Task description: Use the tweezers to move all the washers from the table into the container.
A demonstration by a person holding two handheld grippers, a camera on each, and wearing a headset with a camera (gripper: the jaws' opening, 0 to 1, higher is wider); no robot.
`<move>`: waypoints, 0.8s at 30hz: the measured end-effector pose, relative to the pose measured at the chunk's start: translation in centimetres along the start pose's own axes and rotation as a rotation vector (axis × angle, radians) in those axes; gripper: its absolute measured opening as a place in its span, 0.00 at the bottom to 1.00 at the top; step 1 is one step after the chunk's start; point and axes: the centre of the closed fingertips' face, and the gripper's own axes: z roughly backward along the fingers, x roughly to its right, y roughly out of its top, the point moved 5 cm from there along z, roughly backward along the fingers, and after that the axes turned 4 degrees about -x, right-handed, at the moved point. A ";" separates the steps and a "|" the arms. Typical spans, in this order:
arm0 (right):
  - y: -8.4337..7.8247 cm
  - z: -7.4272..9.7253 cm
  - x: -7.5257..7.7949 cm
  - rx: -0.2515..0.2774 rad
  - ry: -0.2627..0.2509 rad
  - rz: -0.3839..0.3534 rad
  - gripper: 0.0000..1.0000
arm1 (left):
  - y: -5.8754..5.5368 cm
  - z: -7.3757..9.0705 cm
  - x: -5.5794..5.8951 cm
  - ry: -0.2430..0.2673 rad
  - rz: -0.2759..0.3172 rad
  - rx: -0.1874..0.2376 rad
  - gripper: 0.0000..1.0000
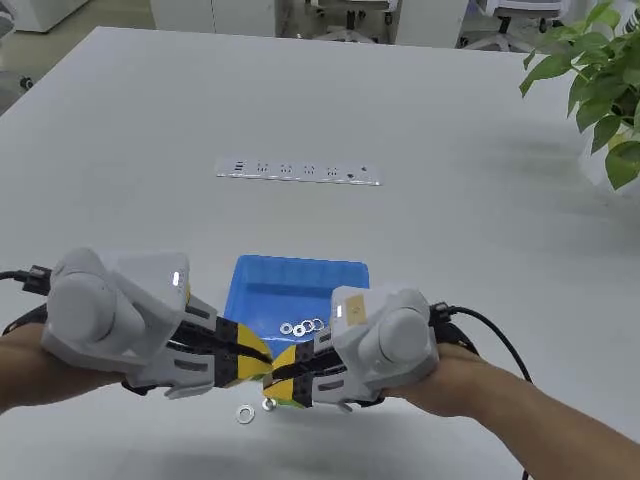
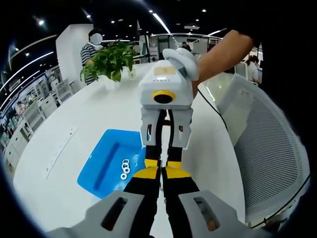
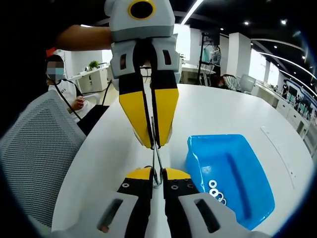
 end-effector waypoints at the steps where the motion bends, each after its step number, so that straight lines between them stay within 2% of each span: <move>1: 0.0 0.0 0.0 0.000 0.000 -0.001 0.08 | 0.0 0.0 0.0 0.001 0.002 0.000 0.06; 17: 0.1 0.3 0.0 0.002 -0.005 0.006 0.08 | 0.3 0.3 -0.1 0.015 0.013 0.009 0.08; 24: 0.5 0.7 0.0 0.002 -0.007 0.011 0.08 | 0.6 0.6 -0.2 0.027 0.030 0.030 0.14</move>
